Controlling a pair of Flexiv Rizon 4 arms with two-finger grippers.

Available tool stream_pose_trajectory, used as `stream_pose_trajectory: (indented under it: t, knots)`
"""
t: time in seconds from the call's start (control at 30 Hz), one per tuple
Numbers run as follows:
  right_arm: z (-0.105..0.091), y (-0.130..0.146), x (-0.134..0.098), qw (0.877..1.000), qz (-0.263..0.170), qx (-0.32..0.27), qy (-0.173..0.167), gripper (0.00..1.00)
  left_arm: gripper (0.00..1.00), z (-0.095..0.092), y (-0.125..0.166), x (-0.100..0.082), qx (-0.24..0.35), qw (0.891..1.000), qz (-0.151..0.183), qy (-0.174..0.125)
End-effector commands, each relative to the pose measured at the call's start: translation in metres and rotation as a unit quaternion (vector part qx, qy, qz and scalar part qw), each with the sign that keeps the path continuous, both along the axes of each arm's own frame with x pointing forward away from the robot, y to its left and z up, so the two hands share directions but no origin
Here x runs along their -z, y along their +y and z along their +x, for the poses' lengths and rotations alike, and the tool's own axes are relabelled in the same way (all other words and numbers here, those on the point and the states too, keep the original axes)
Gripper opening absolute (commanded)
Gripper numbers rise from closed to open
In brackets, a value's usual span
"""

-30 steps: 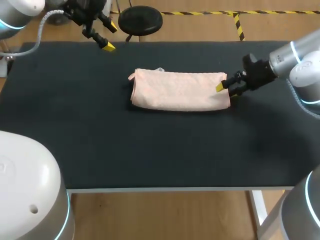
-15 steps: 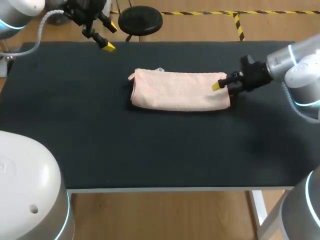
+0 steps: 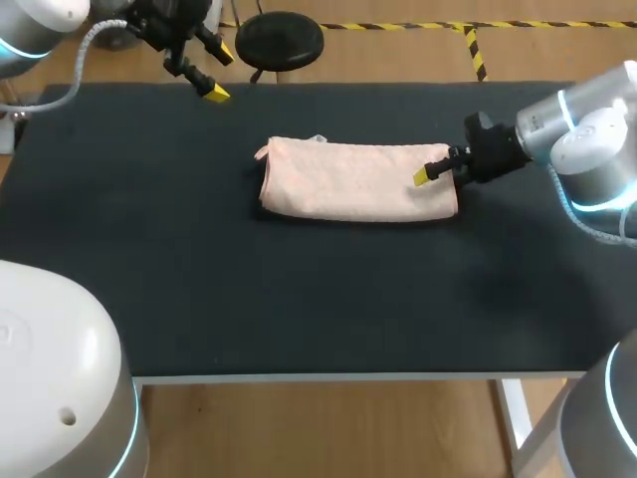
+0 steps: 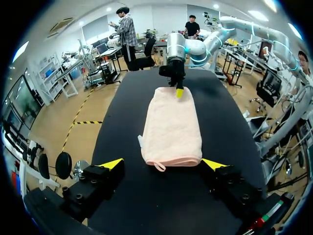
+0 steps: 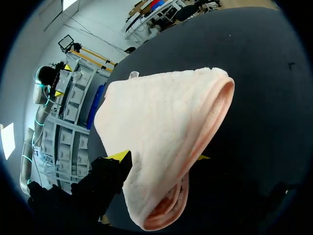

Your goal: Fold the towel

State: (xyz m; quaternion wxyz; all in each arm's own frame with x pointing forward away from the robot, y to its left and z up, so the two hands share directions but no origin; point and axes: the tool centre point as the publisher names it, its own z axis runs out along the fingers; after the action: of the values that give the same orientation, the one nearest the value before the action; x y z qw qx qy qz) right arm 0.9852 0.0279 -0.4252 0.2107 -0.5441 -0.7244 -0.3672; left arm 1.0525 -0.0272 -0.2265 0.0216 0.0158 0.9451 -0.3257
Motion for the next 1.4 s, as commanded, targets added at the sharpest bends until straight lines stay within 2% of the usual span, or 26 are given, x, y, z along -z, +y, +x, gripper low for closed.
stream_pose_trajectory:
  t: [0.03, 0.23, 0.3, 0.37, 0.57, 0.7, 0.83, 1.1, 1.13, 1.17, 1.2, 1.4]
  knots:
    - [0.002, 0.012, -0.012, 1.0, -0.021, 0.003, 0.002, 0.0, 1.0, 0.0, 0.0, 0.001, 0.0, 1.0, -0.001, -0.001]
    - [0.016, 0.028, -0.049, 0.998, -0.054, 0.001, -0.014, 0.0, 1.0, 0.0, 0.0, 0.001, 0.0, 1.0, -0.001, -0.001]
    - [0.021, 0.037, -0.063, 0.997, -0.074, -0.004, -0.017, 0.0, 1.0, 0.0, 0.0, 0.001, 0.0, 1.0, -0.001, -0.001]
    - [0.025, 0.049, -0.077, 0.993, -0.112, -0.013, -0.019, 0.0, 1.0, 0.0, 0.0, 0.001, 0.0, 1.0, -0.001, -0.001]
    - [0.036, 0.085, -0.1, 0.987, -0.155, -0.041, -0.026, 0.0, 1.0, 0.0, 0.0, 0.001, 0.0, 1.0, -0.001, -0.001]
    - [0.043, 0.123, -0.104, 0.984, -0.164, -0.064, -0.028, 0.0, 1.0, 0.0, 0.0, 0.001, 0.0, 1.0, -0.001, -0.001]
    - [0.046, 0.167, -0.096, 0.981, -0.17, -0.089, -0.021, 0.0, 1.0, 0.0, 0.0, 0.001, 0.0, 1.0, -0.001, -0.001]
    - [0.035, 0.236, -0.077, 0.974, -0.169, -0.15, 0.001, 0.0, 1.0, 0.0, 0.0, 0.001, 0.0, 1.0, -0.001, -0.001]
    - [0.032, 0.243, -0.074, 0.973, -0.171, -0.156, 0.002, 0.33, 1.0, 0.0, 0.0, 0.001, 0.0, 1.0, -0.001, -0.001]
    - [0.029, 0.248, -0.072, 0.973, -0.163, -0.164, 0.007, 1.0, 1.0, 0.0, 0.0, 0.001, 0.0, 1.0, -0.001, -0.001]
    - [0.026, 0.253, -0.07, 0.972, -0.161, -0.17, 0.014, 1.0, 1.0, 0.0, 0.0, 0.001, 0.0, 1.0, -0.001, -0.001]
    - [0.014, 0.268, -0.085, 0.975, -0.129, -0.179, -0.011, 1.0, 1.0, 0.0, 0.0, 0.001, 0.0, 1.0, -0.001, -0.001]
